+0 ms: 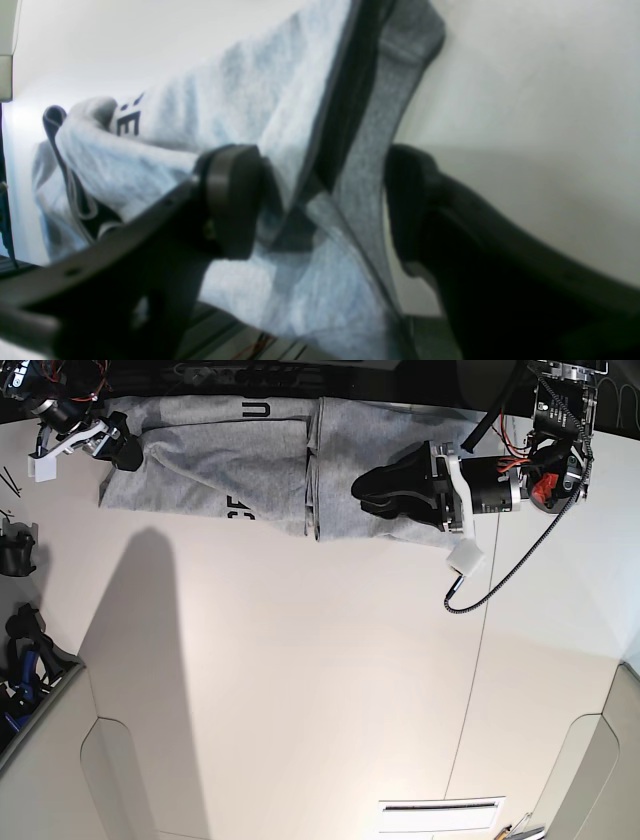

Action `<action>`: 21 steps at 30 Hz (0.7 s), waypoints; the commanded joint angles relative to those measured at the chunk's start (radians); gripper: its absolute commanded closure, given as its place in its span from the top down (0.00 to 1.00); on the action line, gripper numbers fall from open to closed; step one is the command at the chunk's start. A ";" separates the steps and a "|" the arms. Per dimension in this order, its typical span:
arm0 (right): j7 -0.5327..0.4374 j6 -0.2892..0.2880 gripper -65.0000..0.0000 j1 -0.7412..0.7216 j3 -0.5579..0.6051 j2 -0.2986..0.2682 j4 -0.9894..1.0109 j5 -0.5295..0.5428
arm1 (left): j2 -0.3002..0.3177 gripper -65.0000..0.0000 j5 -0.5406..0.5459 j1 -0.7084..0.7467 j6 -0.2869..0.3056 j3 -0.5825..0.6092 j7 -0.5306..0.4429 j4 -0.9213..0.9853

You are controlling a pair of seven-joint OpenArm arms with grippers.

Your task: Fold the T-shirt properly

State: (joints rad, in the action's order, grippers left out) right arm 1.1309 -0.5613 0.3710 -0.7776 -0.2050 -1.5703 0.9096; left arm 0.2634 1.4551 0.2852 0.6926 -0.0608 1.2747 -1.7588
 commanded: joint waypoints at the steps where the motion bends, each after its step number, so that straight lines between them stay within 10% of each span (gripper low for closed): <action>1: 0.015 -0.001 0.60 0.003 -0.003 -0.013 -0.008 0.000 | 0.005 0.47 0.028 -0.005 0.006 -0.003 -0.014 -0.017; 5: 0.023 -0.001 0.53 0.004 -0.003 -0.013 -0.008 0.015 | 0.005 0.47 0.028 -0.005 0.006 -0.003 -0.014 -0.017; 10: 0.022 0.000 0.02 0.002 -0.003 -0.013 -0.008 0.016 | 0.005 0.47 0.028 -0.005 0.006 -0.003 -0.014 -0.017; 21: 0.034 -0.015 0.00 -0.066 -0.004 -0.013 -0.046 0.068 | 0.006 0.47 0.028 -0.002 0.006 -0.145 0.016 -0.017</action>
State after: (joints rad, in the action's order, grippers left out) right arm 1.1740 -0.5655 0.3046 -0.7765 -0.2043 -1.5982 0.9504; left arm 0.2630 1.4555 0.2878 0.6926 -0.2020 1.2995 -1.7588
